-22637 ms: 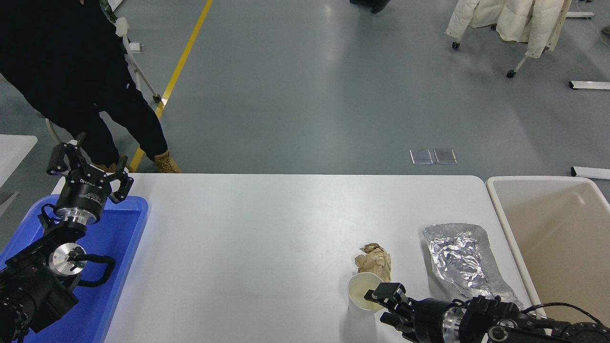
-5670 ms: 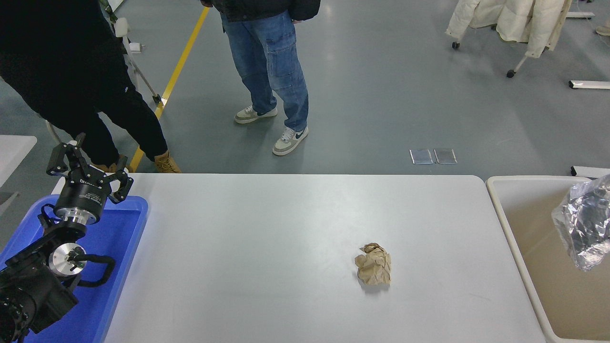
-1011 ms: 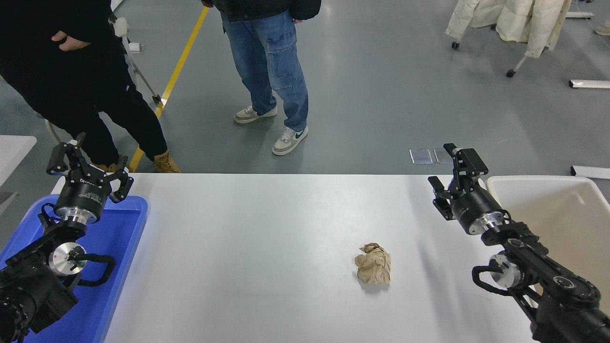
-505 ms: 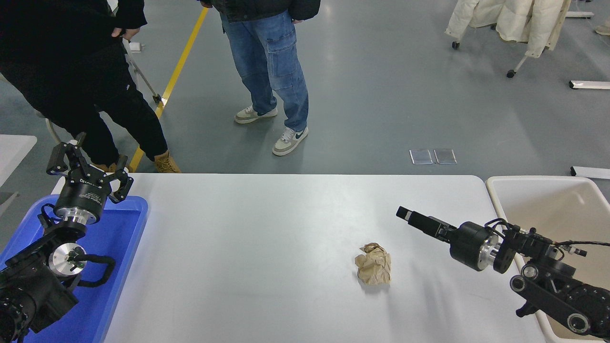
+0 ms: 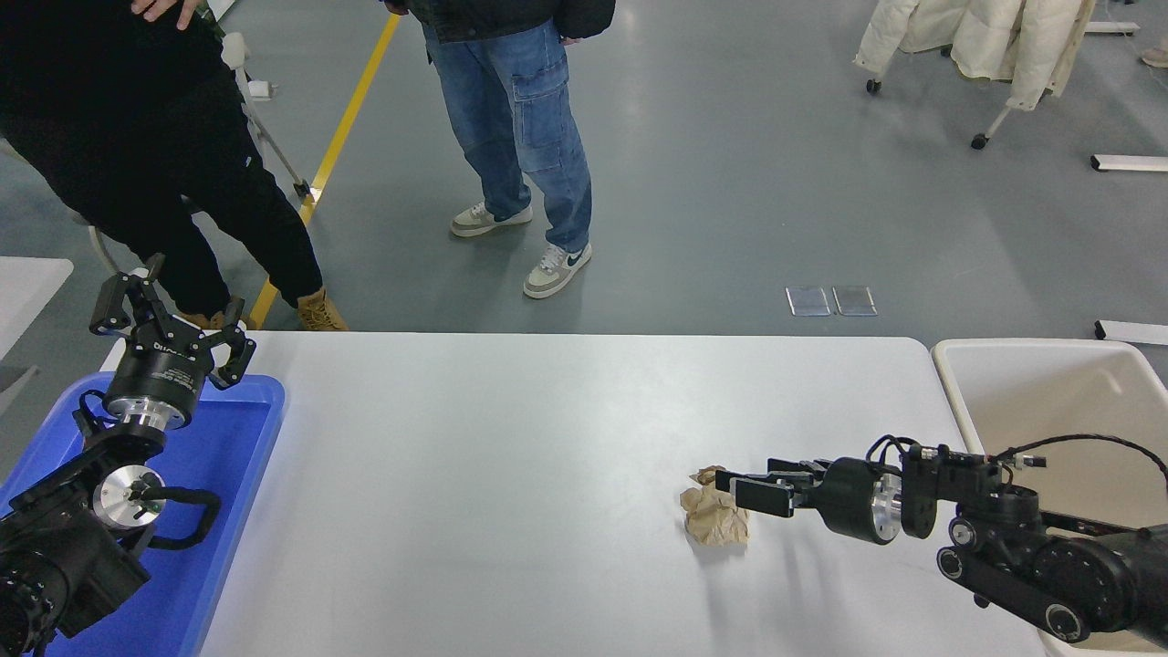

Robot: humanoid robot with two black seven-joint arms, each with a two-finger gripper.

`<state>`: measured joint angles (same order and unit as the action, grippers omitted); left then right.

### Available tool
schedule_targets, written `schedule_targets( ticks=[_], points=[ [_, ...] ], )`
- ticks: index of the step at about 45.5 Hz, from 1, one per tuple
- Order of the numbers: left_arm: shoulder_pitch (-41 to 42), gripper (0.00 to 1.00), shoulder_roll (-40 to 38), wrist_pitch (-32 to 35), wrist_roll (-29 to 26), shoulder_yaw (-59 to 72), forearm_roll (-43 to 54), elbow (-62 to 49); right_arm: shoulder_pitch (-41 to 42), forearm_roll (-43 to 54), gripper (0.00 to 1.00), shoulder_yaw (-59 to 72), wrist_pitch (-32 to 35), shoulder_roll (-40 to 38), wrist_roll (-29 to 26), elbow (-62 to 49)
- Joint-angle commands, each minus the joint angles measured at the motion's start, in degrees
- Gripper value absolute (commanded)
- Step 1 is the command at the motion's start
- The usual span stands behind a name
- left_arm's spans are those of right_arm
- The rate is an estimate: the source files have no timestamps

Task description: Clean the table surface

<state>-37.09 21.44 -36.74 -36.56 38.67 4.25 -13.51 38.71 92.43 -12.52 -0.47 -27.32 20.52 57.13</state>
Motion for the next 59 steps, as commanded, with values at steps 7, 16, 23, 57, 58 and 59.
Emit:
schedule_targets(
  ticks=[7, 16, 23, 57, 58, 59],
  points=[
    [0.00, 1.00, 0.00, 0.00, 0.00, 0.00, -0.03, -0.03, -0.65, 2.32, 1.00, 1.36, -0.24, 2.62, -0.04, -5.28],
    [0.00, 1.00, 0.00, 0.00, 0.00, 0.00, -0.03, 0.06, -1.45, 2.32, 1.00, 1.19, -0.24, 4.82, -0.13, -5.98],
    [0.00, 1.00, 0.00, 0.00, 0.00, 0.00, 0.06, 0.06, -1.71, 2.05, 1.00, 0.40, -0.32, 7.45, -0.40, -6.33],
    [0.00, 1.00, 0.00, 0.00, 0.00, 0.00, 0.06, 0.06, -1.71, 1.88, 0.00, 1.10, -1.12, 9.92, -0.66, -12.13],
    [0.00, 1.00, 0.00, 0.00, 0.00, 0.00, 0.06, -0.03, -1.71, 1.79, 0.00, 1.01, -1.12, 9.83, -0.57, -12.13],
    [0.00, 1.00, 0.00, 0.00, 0.00, 0.00, -0.03, 0.06, -1.62, 1.70, 0.00, 0.84, -1.12, 9.74, -0.66, -12.13]
  ],
)
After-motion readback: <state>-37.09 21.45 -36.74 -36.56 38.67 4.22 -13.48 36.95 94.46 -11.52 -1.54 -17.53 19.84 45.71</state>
